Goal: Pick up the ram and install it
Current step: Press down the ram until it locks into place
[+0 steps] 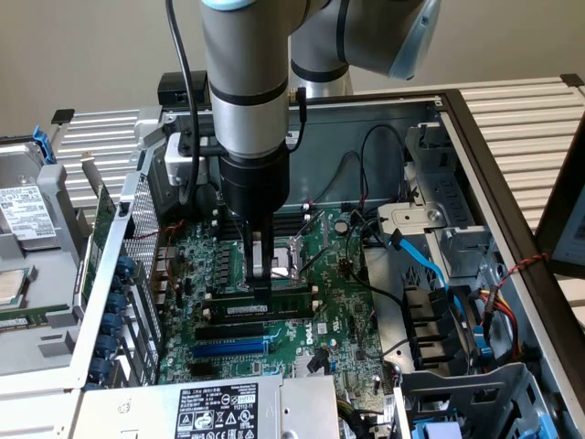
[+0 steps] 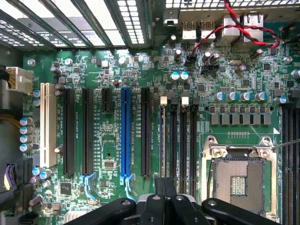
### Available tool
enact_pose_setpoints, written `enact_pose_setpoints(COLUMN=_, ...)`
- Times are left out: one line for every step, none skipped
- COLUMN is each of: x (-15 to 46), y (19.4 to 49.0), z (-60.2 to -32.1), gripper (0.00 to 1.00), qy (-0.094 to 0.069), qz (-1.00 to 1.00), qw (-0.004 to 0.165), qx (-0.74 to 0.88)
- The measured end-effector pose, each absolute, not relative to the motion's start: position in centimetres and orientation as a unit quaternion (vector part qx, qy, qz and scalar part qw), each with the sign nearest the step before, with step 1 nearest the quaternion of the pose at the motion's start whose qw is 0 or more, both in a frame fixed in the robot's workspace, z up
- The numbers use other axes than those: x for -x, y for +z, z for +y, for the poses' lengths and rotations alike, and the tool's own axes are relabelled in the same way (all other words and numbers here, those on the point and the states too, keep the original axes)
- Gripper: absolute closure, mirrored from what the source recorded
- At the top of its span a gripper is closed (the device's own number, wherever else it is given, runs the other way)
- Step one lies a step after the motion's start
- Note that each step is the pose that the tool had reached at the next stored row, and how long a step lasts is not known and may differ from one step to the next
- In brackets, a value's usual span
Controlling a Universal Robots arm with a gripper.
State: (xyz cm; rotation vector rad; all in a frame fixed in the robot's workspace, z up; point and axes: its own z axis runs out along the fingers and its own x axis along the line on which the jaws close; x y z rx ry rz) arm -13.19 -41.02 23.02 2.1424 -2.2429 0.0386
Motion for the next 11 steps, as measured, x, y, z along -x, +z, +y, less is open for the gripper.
enact_pose_setpoints(x=13.2, y=23.0, z=-41.02, gripper=0.89, qy=0.012, qz=-0.723, qw=0.02, qx=-0.691)
enact_pose_setpoints(x=13.2, y=22.99, z=-41.02, gripper=0.89, qy=0.012, qz=-0.723, qw=0.02, qx=-0.691)
enact_pose_setpoints(x=13.21, y=22.99, z=-41.02, gripper=0.89, qy=0.012, qz=-0.723, qw=0.02, qx=-0.691)
enact_pose_setpoints(x=13.21, y=22.97, z=-41.03, gripper=0.89, qy=0.012, qz=-0.723, qw=0.02, qx=-0.691)
enact_pose_setpoints(x=13.22, y=22.97, z=-41.05, gripper=0.89, qy=0.012, qz=-0.723, qw=0.02, qx=-0.69)
enact_pose_setpoints(x=13.21, y=22.97, z=-41.1, gripper=0.89, qy=0.012, qz=-0.723, qw=0.02, qx=-0.69)
enact_pose_setpoints(x=13.22, y=22.97, z=-41.15, gripper=0.89, qy=0.012, qz=-0.723, qw=0.02, qx=-0.69)
enact_pose_setpoints(x=13.21, y=22.97, z=-41.17, gripper=0.89, qy=0.012, qz=-0.723, qw=0.02, qx=-0.69)
enact_pose_setpoints(x=13.21, y=22.97, z=-41.18, gripper=0.89, qy=0.012, qz=-0.723, qw=0.02, qx=-0.691)
enact_pose_setpoints(x=13.21, y=22.97, z=-41.18, gripper=0.89, qy=0.012, qz=-0.723, qw=0.019, qx=-0.691)
enact_pose_setpoints(x=13.21, y=22.98, z=-41.2, gripper=0.89, qy=0.012, qz=-0.723, qw=0.019, qx=-0.691)
